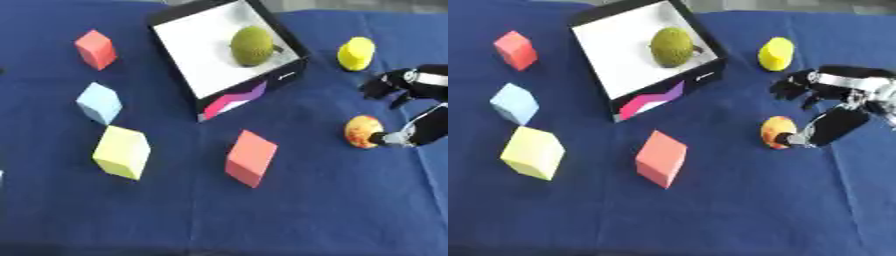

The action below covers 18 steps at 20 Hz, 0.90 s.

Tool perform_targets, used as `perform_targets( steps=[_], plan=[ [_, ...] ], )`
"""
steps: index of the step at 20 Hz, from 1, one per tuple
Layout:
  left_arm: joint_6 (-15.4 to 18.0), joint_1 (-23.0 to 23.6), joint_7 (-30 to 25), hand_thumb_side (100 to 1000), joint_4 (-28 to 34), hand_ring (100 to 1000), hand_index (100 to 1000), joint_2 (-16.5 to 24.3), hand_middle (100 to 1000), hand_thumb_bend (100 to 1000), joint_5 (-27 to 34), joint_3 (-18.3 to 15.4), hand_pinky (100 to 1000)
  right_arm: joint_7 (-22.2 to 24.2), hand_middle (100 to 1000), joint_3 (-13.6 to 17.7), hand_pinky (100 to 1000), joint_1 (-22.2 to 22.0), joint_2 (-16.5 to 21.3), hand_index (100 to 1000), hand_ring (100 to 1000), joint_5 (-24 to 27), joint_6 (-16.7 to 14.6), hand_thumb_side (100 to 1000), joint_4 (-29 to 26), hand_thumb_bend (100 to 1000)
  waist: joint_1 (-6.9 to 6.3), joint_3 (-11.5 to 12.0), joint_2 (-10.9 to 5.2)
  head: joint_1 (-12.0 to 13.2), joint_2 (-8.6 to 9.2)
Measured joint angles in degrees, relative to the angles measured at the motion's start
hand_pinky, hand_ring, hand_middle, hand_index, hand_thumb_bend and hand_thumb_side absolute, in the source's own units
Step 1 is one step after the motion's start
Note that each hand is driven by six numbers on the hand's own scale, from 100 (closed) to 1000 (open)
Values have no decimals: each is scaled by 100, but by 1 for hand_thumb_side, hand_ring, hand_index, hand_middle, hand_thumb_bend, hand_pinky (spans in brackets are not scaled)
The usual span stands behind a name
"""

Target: Pick up objects on the table and place them in the box.

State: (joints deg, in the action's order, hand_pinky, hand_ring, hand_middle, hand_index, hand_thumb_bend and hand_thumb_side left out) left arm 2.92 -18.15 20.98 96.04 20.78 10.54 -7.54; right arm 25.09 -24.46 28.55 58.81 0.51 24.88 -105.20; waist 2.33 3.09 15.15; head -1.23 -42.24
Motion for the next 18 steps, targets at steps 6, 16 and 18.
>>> perform_targets(
  steps=[6,16,18],
  plan=[
    [0,-1,-8,735,-2,708,691,-3,599,100,0,1,722,-2,795,-27,804,11,-249,851,845,-444,-162,100,497,398,0,9,0,-2,0],
    [1,-2,-26,734,-4,709,691,-3,593,100,1,3,722,147,789,7,808,16,-357,857,847,-1134,-456,100,960,413,0,10,0,18,0],
    [1,-2,-27,734,-4,709,690,-3,591,100,2,3,722,228,758,8,804,16,-367,851,837,-1174,-484,100,1038,416,0,10,0,18,0]
  ],
)
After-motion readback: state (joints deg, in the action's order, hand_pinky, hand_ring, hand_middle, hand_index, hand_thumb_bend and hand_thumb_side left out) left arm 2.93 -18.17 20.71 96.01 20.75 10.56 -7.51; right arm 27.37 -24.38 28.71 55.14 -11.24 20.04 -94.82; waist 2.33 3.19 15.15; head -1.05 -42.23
